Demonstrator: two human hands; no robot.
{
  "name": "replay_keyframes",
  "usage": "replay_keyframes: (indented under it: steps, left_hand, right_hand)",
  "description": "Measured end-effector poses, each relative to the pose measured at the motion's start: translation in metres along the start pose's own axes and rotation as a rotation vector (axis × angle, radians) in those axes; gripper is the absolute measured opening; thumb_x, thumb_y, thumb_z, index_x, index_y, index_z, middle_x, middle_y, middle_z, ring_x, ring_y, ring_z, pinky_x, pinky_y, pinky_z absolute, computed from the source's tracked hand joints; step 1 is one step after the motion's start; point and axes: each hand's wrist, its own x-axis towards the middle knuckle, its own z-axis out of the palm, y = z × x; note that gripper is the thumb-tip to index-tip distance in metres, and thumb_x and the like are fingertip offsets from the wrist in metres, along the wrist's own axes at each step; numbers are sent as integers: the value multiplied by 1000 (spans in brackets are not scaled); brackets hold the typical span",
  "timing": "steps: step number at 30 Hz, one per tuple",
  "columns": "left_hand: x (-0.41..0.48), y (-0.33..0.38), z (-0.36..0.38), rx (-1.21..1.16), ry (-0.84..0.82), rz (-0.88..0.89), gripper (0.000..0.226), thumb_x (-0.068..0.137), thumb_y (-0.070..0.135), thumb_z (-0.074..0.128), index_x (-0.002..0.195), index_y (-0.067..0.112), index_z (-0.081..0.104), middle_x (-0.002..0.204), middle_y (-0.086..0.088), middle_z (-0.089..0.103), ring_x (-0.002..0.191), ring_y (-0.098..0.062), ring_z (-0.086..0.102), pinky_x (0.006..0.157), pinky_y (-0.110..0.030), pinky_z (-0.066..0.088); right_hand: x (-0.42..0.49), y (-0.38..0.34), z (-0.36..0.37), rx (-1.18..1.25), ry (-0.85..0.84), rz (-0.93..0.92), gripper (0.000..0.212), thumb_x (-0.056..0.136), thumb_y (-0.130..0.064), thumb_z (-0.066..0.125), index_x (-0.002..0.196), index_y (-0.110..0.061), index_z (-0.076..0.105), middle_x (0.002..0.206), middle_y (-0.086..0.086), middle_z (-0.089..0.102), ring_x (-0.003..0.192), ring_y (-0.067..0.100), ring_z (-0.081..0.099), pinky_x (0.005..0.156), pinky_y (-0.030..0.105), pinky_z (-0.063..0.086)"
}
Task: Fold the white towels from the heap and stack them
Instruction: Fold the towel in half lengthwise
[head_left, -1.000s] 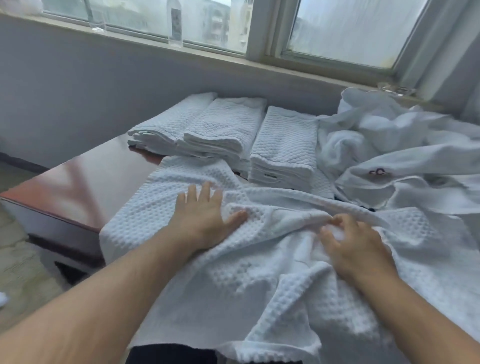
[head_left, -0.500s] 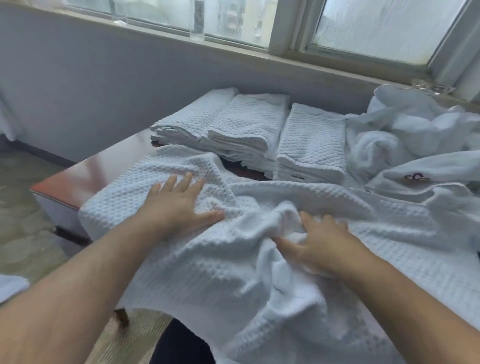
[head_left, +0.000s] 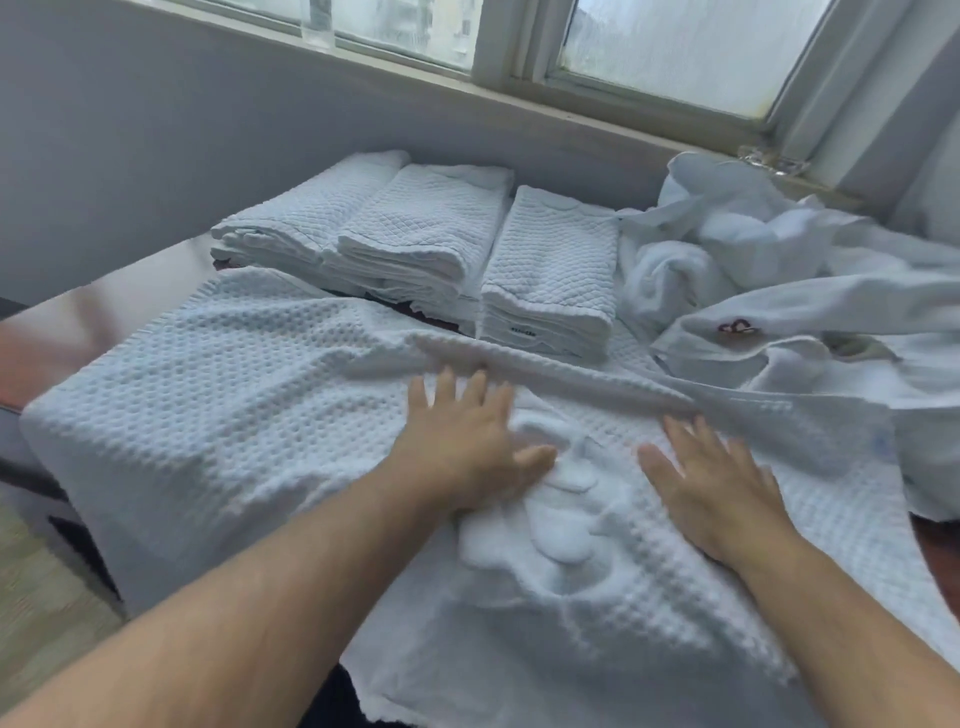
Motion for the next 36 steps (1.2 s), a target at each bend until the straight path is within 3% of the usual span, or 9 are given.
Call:
replay_keyframes:
  steps: [3, 7, 13, 15, 17, 19, 22, 25, 36]
  left_hand:
    - [9, 4, -6, 62, -129, 168, 97, 81, 90, 28, 159, 39, 2, 168, -1, -11, 154, -32, -14, 122, -56, -8]
    - [15, 1, -11, -18, -145, 257, 63, 97, 71, 17, 157, 50, 8, 168, 8, -10, 154, -23, -15, 122, -45, -11]
    - [14, 26, 6, 42, -45, 135, 56, 103, 51, 23, 157, 40, 14, 169, -1, 0, 155, -28, -5, 123, -51, -3]
    - [16, 55, 11, -27, 91, 153, 52, 102, 46, 27, 151, 30, 32, 165, -7, 19, 153, -26, 8, 123, -49, 7]
    - [16, 77, 18, -49, 159, 250, 53, 103, 52, 29, 153, 34, 32, 166, 0, 17, 154, -19, 8, 123, -45, 7]
    - [20, 84, 22, -2, 86, 285, 58, 102, 59, 26, 157, 39, 23, 169, 5, 6, 155, -18, 1, 124, -47, 3]
    - [32, 91, 21, 20, -18, 186, 60, 100, 60, 21, 157, 39, 18, 169, 5, 2, 155, -23, -1, 121, -59, 1]
    - [45, 118, 19, -57, 45, 82, 55, 100, 58, 20, 140, 28, 43, 151, -4, 33, 144, -34, 23, 112, -71, 13]
    - [93, 139, 39, -32, 245, 38, 61, 90, 68, 28, 135, 29, 41, 141, -7, 31, 131, -35, 26, 107, -74, 11]
  right_hand:
    - [8, 47, -10, -36, -15, 111, 79, 89, -81, 12, 159, -45, 6, 170, -8, 1, 155, 31, 6, 123, 54, 9]
    - [11, 69, -16, -30, 5, 117, 75, 91, -77, 18, 158, -45, 6, 170, -5, 4, 153, 31, 11, 122, 53, 10]
    - [-8, 70, 1, 4, 31, 19, 90, 79, -88, 11, 158, -45, 6, 168, -19, 0, 155, 22, 5, 122, 50, 6]
    - [-10, 71, -4, 88, 37, 9, 79, 86, -81, 22, 154, -41, 29, 165, -12, 22, 150, 21, 25, 119, 45, 23]
    - [-13, 74, -6, 223, 178, 87, 61, 88, -72, 27, 116, -29, 59, 136, 1, 60, 124, 25, 54, 94, 39, 45]
    - [-16, 80, -9, 273, 320, 241, 67, 87, -66, 22, 105, -18, 65, 111, 5, 68, 100, 26, 57, 80, 37, 42]
    - [-12, 94, -12, 220, 268, 276, 80, 91, -68, 21, 133, -12, 60, 130, 9, 64, 113, 26, 54, 95, 42, 41]
    - [-1, 100, -16, 202, 252, 202, 82, 94, -72, 27, 142, -10, 52, 145, 9, 54, 134, 30, 46, 110, 46, 36]
    - [55, 113, -20, 250, 407, 170, 70, 98, -68, 26, 104, -15, 71, 111, 14, 70, 110, 36, 57, 93, 43, 42]
